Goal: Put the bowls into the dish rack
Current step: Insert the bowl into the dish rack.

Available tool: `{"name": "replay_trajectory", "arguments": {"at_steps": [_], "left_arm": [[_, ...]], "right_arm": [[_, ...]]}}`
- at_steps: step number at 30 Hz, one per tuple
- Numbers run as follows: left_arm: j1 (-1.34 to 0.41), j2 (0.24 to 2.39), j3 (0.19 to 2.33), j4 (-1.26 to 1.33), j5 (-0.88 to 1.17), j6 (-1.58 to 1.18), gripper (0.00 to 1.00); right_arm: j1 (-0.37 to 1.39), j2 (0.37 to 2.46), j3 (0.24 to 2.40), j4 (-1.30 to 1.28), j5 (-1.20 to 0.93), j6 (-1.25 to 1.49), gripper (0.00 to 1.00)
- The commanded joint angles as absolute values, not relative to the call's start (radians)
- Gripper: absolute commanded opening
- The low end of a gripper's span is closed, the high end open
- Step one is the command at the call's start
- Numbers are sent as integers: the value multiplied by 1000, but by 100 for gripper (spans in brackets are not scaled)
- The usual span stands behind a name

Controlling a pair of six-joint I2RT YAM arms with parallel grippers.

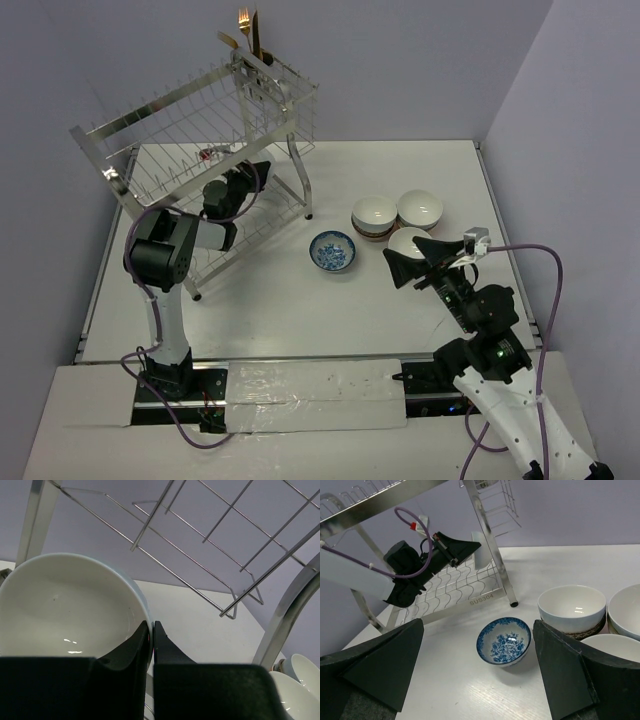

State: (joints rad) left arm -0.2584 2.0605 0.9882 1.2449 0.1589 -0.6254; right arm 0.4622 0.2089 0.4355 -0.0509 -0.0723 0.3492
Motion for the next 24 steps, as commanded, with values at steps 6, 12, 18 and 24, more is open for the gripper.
{"name": "replay_trajectory", "arguments": {"at_steps": [6, 12, 18, 24], "left_arm": [[-230, 2089, 1063, 1859, 216, -640, 0], [-219, 2120, 1091, 1859, 248, -661, 0], [-209, 2148, 1103, 1859, 252, -678, 0], [-198, 2186, 1140, 1858, 273, -709, 0]], "right_arm": [[469, 227, 430, 21, -115, 328, 97], [469, 239, 430, 31, -141, 324, 97], [471, 247, 430, 37, -169, 319, 97], [469, 245, 431, 37, -192, 316, 97]]}}
